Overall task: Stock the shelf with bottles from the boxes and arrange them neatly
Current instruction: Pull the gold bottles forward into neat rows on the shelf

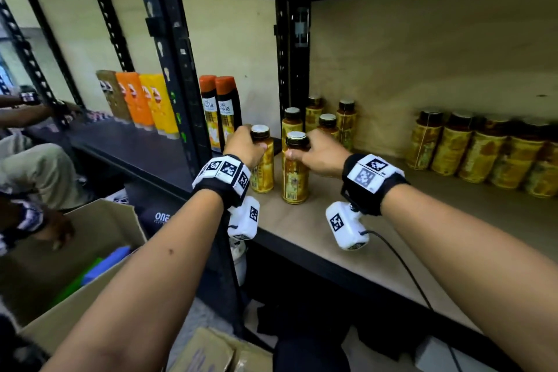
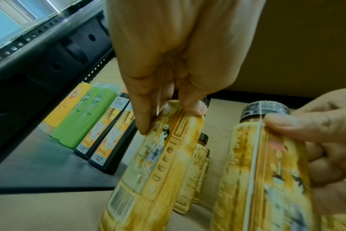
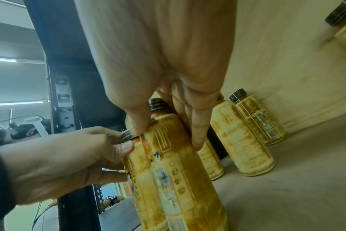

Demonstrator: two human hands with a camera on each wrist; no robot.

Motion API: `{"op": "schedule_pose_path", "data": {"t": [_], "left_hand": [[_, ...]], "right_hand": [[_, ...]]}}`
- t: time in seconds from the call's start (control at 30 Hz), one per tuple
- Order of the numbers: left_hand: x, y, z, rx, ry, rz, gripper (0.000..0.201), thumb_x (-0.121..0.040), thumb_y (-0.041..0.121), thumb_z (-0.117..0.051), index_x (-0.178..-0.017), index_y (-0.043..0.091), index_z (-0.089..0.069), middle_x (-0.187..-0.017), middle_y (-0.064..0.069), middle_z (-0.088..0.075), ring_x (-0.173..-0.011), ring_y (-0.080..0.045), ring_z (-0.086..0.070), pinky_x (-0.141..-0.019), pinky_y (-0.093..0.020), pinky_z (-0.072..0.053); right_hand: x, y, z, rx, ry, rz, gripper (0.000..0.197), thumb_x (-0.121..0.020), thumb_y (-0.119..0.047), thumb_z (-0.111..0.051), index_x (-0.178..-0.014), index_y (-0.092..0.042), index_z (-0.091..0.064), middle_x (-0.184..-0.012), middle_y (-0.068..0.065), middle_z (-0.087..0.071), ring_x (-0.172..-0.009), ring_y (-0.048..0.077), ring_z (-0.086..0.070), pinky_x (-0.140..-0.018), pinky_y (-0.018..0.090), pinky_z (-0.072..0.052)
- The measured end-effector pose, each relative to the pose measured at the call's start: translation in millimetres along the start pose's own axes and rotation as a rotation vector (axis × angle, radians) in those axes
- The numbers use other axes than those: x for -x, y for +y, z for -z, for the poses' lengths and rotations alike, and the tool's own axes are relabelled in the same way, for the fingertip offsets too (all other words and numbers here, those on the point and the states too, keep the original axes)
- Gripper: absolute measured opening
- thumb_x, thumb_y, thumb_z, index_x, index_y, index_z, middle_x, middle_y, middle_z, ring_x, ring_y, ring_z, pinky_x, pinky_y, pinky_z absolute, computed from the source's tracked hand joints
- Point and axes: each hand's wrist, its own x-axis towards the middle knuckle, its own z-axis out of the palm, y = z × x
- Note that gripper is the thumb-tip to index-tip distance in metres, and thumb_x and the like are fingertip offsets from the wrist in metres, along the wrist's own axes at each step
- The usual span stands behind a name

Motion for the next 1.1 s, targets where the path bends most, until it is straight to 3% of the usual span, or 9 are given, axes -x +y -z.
{"op": "schedule_pose_path", "data": {"t": [0.17, 0.27, 0.47, 0.67, 0.8, 0.9, 1.0, 1.1], "left_hand": [[-3.8, -1.4, -3.3, -0.011, 0.007, 0.009, 0.038, -0.087, 0.022, -0.066, -0.121, 0.006, -0.059, -0.121, -0.015, -0.063, -0.112, -0.033, -0.058, -0.089, -0.032, -0.045], [-3.0, -1.8, -3.5, -0.013, 0.019, 0.019, 0.038, -0.087, 0.024, -0.066, -0.12, 0.006, -0.059, -0.121, -0.016, -0.062, -0.112, -0.033, -0.058, -0.091, -0.034, -0.046], [-0.5, -0.6, -2.5, -0.031, 0.025, 0.028, 0.041, -0.087, 0.027, -0.065, -0.12, 0.005, -0.057, -0.12, -0.018, -0.061, -0.111, -0.036, -0.057, -0.092, -0.038, -0.048], [4.3, 1.0, -1.5, 0.014, 0.04, 0.03, 0.04, -0.088, 0.023, -0.065, -0.123, 0.006, -0.057, -0.123, -0.017, -0.062, -0.115, -0.035, -0.056, -0.093, -0.036, -0.045], [7.0, 13.3, 8.6, 0.005, -0.043, 0.08, 0.037, -0.086, 0.023, -0.066, -0.117, 0.004, -0.06, -0.118, -0.016, -0.063, -0.108, -0.032, -0.059, -0.077, -0.028, -0.042], [7.8, 29.2, 20.6, -0.093, -0.126, 0.101, 0.037, -0.086, 0.021, -0.062, -0.117, 0.002, -0.055, -0.116, -0.017, -0.061, -0.101, -0.031, -0.059, -0.073, -0.031, -0.046], [7.6, 56.4, 27.6, -0.089, -0.024, -0.014, 0.04, -0.087, 0.017, -0.06, -0.124, 0.002, -0.05, -0.125, -0.018, -0.057, -0.112, -0.035, -0.055, -0.086, -0.035, -0.046], [10.8, 104.0, 21.4, 0.045, 0.076, -0.2, 0.039, -0.086, 0.014, -0.059, -0.124, 0.007, -0.059, -0.125, -0.015, -0.062, -0.118, -0.032, -0.055, -0.095, -0.03, -0.044]], "right_hand": [[6.1, 6.2, 1.3, -0.016, 0.026, -0.006, 0.036, -0.089, -0.036, -0.068, -0.115, -0.011, -0.062, -0.11, 0.002, -0.065, -0.101, 0.018, -0.061, -0.091, 0.035, -0.051], [0.0, 9.5, -3.7, 0.027, 0.06, -0.053, 0.044, -0.085, -0.046, -0.068, -0.116, -0.015, -0.06, -0.112, 0.002, -0.065, -0.102, 0.02, -0.062, -0.09, 0.039, -0.052], [-10.6, 10.9, -8.6, 0.077, 0.055, -0.087, 0.051, -0.074, -0.059, -0.067, -0.105, -0.019, -0.062, -0.102, 0.001, -0.068, -0.092, 0.019, -0.065, -0.083, 0.041, -0.057], [-7.3, 8.4, -12.2, 0.064, 0.101, -0.099, 0.045, -0.074, -0.055, -0.07, -0.098, -0.018, -0.063, -0.097, 0.002, -0.068, -0.089, 0.02, -0.065, -0.08, 0.039, -0.057], [-5.3, 5.4, -12.0, 0.043, 0.076, -0.088, 0.038, -0.079, -0.05, -0.07, -0.094, -0.016, -0.064, -0.095, 0.002, -0.069, -0.089, 0.02, -0.067, -0.078, 0.036, -0.056], [2.7, 1.5, -5.3, -0.033, 0.007, -0.1, 0.034, -0.082, -0.042, -0.073, -0.102, -0.014, -0.066, -0.103, 0.003, -0.07, -0.096, 0.019, -0.065, -0.086, 0.036, -0.054], [13.1, 8.8, 14.5, -0.109, -0.026, -0.129, 0.053, -0.074, -0.042, -0.08, -0.115, -0.016, -0.06, -0.112, 0.0, -0.068, -0.102, 0.017, -0.064, -0.096, 0.038, -0.051], [25.8, 29.4, 51.6, -0.095, 0.06, -0.187, 0.034, -0.081, -0.033, -0.077, -0.104, -0.021, -0.054, -0.107, -0.002, -0.064, -0.102, 0.018, -0.06, -0.093, 0.033, -0.048]]}}
